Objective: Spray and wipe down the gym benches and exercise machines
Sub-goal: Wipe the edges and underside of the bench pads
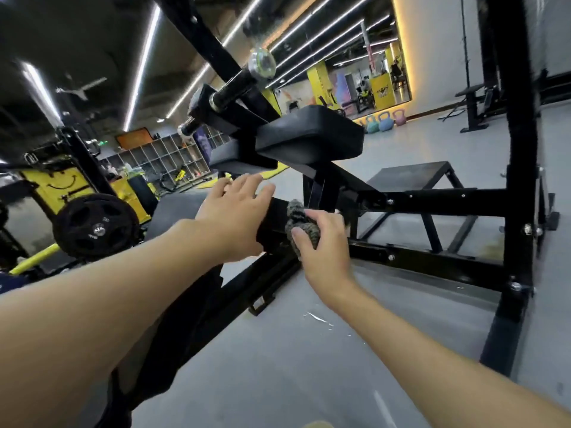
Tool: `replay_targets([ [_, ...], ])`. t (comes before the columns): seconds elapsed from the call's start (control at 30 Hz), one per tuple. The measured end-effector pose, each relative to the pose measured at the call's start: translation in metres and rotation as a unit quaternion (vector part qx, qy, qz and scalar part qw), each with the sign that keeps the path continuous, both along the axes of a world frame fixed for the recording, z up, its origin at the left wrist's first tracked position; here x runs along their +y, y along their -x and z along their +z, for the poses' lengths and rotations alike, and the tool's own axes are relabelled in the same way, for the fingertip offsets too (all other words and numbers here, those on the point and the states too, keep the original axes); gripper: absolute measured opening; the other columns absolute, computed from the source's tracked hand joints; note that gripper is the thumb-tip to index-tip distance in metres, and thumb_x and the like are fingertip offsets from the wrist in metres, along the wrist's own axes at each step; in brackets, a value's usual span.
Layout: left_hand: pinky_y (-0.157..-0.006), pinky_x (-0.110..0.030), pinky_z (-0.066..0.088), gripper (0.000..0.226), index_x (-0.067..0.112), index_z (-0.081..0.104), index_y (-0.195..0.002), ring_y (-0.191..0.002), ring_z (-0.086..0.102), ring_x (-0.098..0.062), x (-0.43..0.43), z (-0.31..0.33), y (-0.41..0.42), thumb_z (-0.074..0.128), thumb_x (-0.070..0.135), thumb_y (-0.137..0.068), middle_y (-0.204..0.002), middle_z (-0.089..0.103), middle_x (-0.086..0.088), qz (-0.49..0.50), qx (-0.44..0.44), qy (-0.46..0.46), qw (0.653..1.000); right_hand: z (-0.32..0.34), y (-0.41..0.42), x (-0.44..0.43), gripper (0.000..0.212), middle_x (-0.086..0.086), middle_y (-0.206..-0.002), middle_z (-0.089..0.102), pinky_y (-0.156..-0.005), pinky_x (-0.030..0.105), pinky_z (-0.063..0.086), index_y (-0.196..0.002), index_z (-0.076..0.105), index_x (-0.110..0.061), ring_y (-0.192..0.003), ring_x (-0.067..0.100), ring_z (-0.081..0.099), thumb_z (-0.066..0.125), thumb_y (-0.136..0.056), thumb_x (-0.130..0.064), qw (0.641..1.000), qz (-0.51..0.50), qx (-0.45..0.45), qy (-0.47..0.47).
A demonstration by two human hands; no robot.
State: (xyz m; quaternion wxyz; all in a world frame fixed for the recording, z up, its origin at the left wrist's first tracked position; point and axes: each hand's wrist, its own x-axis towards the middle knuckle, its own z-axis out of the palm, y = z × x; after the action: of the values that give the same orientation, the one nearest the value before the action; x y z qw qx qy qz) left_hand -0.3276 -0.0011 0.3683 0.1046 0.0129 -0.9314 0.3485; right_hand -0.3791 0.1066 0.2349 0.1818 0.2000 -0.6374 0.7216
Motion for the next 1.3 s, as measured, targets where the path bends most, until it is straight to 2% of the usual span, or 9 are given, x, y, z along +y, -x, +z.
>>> replay_targets([
  [0.07,-0.112,-0.043,0.029,0.083,0.022,0.036,-0.141,-0.137,0.039,-0.023,-0.005,0.002,0.018,0.068,0.062,-0.075,-0.145,0.043,0.000,0.020,-0.005,0.025,0.999,0.007,0.003,-0.019,0.030,-0.003,-0.122,0.041,-0.090,-0.001,0.029,-0.125,0.059,-0.013,-0.102,-0.019,0.042,0.061,-0.095,-0.012,0.997,-0.013,0.071,-0.006],
  [0.2,-0.081,-0.036,0.032,0.051,0.029,0.054,-0.115,-0.100,0.063,-0.019,-0.011,0.007,0.037,0.056,0.068,-0.083,-0.107,0.063,0.008,-0.004,0.015,0.072,0.997,0.008,0.022,-0.055,0.026,0.000,-0.124,0.045,-0.095,0.027,0.046,-0.120,0.062,-0.010,-0.109,0.016,0.053,0.058,-0.095,-0.011,0.989,-0.044,0.139,-0.002],
  [0.3,-0.079,-0.035,0.033,0.056,0.030,0.051,-0.119,-0.098,0.063,-0.019,-0.016,0.007,0.036,0.053,0.074,-0.085,-0.110,0.064,0.011,-0.021,0.016,0.105,0.994,-0.008,0.047,-0.060,0.019,0.001,-0.115,0.049,-0.085,0.022,0.047,-0.108,0.064,-0.005,-0.097,0.012,0.054,0.054,-0.092,-0.002,0.987,-0.076,0.142,0.019],
  [0.43,-0.079,-0.035,0.029,0.061,0.028,0.046,-0.128,-0.105,0.062,-0.021,-0.022,0.001,0.036,0.051,0.073,-0.087,-0.120,0.063,0.011,-0.032,0.027,0.128,0.991,-0.012,0.068,-0.058,0.018,-0.002,-0.107,0.051,-0.072,0.013,0.039,-0.103,0.065,-0.004,-0.082,-0.008,0.052,0.051,-0.093,0.003,0.989,-0.107,-0.022,0.105],
  [0.67,-0.074,-0.036,0.023,0.057,0.026,0.045,-0.123,-0.103,0.063,-0.020,-0.023,-0.004,0.034,0.044,0.072,-0.090,-0.119,0.063,0.010,-0.051,0.055,0.146,0.986,-0.011,0.042,-0.074,0.021,0.008,-0.097,0.054,-0.074,0.012,0.045,-0.102,0.067,0.002,-0.082,0.009,0.053,0.052,-0.089,-0.004,0.972,-0.124,0.179,0.085],
  [0.87,-0.076,-0.035,0.027,0.059,0.026,0.043,-0.132,-0.104,0.062,-0.021,-0.025,-0.005,0.035,0.046,0.068,-0.091,-0.126,0.062,0.010,-0.053,0.053,0.142,0.987,-0.039,0.093,-0.065,0.021,-0.001,-0.104,0.049,-0.069,0.006,0.040,-0.109,0.065,0.002,-0.079,0.008,0.051,0.050,-0.095,0.001,0.975,-0.180,-0.062,0.111],
  [1.07,-0.074,-0.035,0.025,0.057,0.027,0.045,-0.129,-0.102,0.062,-0.021,-0.024,-0.005,0.034,0.047,0.069,-0.090,-0.119,0.063,0.010,-0.050,0.062,0.151,0.985,-0.035,0.056,-0.079,0.019,0.007,-0.095,0.053,-0.068,0.009,0.041,-0.104,0.065,0.003,-0.078,0.004,0.048,0.053,-0.089,0.003,0.974,-0.165,0.130,0.088],
  [1.2,-0.075,-0.034,0.026,0.054,0.027,0.046,-0.126,-0.100,0.061,-0.021,-0.023,-0.004,0.032,0.047,0.068,-0.091,-0.116,0.063,0.010,-0.051,0.062,0.148,0.986,-0.047,0.092,-0.074,0.018,0.003,-0.096,0.051,-0.066,0.005,0.037,-0.106,0.065,0.004,-0.075,0.002,0.044,0.052,-0.093,0.004,0.974,-0.201,0.042,0.095],
  [1.3,-0.074,-0.035,0.025,0.054,0.026,0.045,-0.125,-0.099,0.061,-0.022,-0.023,-0.005,0.033,0.048,0.067,-0.091,-0.117,0.063,0.009,-0.043,0.061,0.148,0.986,-0.060,0.121,-0.069,0.019,0.009,-0.101,0.054,-0.063,0.011,0.033,-0.107,0.065,0.004,-0.074,0.007,0.044,0.051,-0.095,0.003,0.970,-0.224,-0.047,0.085],
])
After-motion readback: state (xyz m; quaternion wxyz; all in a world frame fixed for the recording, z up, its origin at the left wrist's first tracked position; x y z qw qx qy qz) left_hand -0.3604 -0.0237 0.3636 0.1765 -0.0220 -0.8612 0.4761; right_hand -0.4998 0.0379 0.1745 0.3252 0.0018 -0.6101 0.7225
